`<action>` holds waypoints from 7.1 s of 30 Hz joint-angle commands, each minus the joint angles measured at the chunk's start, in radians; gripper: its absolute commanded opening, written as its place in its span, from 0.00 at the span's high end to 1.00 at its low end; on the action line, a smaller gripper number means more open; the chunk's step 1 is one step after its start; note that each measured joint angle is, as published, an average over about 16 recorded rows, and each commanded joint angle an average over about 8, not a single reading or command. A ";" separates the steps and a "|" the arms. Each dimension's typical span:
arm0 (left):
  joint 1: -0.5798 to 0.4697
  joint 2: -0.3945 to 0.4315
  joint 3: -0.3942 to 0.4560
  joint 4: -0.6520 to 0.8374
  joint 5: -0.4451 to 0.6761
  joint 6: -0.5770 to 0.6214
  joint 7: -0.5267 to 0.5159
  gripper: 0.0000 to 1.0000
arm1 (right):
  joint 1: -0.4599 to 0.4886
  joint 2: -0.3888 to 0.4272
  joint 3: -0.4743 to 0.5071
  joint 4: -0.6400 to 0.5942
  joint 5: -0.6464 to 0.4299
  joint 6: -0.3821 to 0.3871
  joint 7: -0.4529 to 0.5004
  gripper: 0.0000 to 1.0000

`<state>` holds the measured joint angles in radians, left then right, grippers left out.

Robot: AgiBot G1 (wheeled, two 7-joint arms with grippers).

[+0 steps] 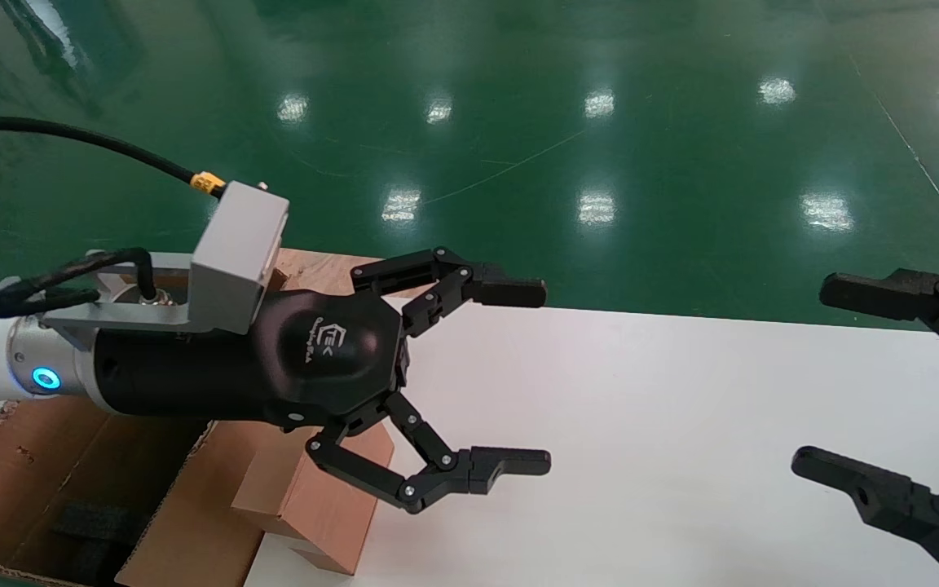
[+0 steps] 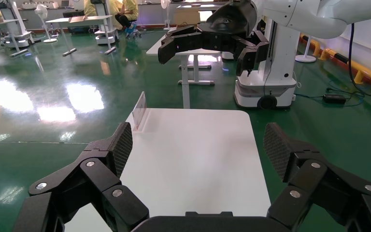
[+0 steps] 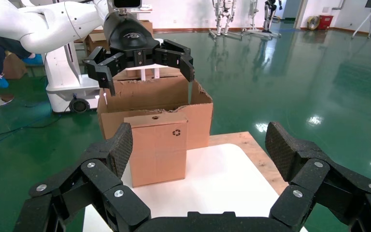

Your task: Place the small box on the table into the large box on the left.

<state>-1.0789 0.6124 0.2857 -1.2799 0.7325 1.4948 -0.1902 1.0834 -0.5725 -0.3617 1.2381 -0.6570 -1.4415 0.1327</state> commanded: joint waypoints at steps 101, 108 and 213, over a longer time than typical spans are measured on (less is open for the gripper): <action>-0.605 0.099 0.442 -0.063 1.096 0.035 -0.828 0.00 | 0.000 0.000 0.000 -0.001 0.001 0.001 0.000 1.00; -0.659 0.169 0.498 -0.066 1.235 0.040 -0.933 0.00 | -0.001 0.000 0.000 -0.001 0.001 0.001 0.000 1.00; -1.123 0.365 1.614 0.224 0.679 0.085 -1.031 0.00 | -0.001 0.001 0.000 -0.001 0.001 0.001 0.000 1.00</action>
<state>-2.2010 0.9684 1.8840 -1.0646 1.4127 1.5774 -1.2236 1.0827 -0.5719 -0.3618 1.2370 -0.6560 -1.4404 0.1324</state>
